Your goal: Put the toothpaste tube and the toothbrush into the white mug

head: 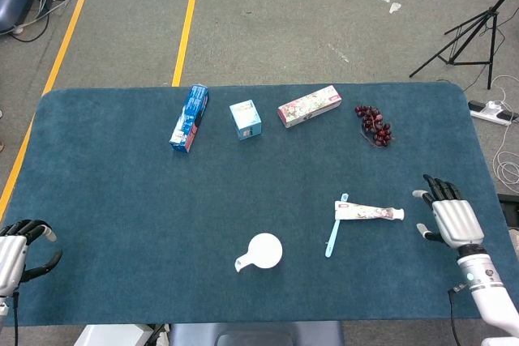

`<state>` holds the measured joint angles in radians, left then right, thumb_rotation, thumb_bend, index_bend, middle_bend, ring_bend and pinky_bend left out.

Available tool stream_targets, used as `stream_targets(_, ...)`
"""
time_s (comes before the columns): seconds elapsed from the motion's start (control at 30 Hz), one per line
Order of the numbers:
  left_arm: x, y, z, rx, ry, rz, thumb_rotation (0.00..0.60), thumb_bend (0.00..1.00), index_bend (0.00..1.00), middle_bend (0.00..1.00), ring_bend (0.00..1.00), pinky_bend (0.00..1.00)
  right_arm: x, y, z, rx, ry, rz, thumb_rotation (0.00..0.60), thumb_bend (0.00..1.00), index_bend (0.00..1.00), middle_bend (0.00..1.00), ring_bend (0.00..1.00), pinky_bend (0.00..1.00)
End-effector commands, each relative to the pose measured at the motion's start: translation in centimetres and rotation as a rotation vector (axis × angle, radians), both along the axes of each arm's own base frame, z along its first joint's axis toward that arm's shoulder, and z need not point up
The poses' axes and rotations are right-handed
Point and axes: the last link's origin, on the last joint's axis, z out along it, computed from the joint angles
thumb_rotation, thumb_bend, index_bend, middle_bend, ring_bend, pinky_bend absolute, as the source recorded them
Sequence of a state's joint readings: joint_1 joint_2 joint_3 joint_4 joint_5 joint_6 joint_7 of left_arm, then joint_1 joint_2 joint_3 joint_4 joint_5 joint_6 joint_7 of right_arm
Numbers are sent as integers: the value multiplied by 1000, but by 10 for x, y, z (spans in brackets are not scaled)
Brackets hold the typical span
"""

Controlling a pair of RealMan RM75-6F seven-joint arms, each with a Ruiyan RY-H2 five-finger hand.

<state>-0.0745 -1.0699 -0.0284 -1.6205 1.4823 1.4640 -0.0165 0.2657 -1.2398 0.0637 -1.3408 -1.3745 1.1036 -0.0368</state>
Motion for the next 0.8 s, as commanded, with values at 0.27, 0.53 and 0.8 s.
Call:
stream_targets(0.27, -1, -2, 2, 11, 3, 7, 600, 252, 504, 402, 306, 332, -2, -10, -14, 63, -9, -19, 600, 218, 286, 0, 0, 76)
stream_targets(0.53, -1, -2, 2, 11, 4, 15, 600, 252, 504, 402, 306, 331, 1, -22, -35, 95, -16, -16, 600, 219, 292, 0, 0, 76)
stream_targets(0.8, -1, -3, 4, 14, 0, 13, 600, 252, 504, 402, 306, 331, 10, -31, -56, 120, -37, 8, 600, 222, 320, 0, 0, 76)
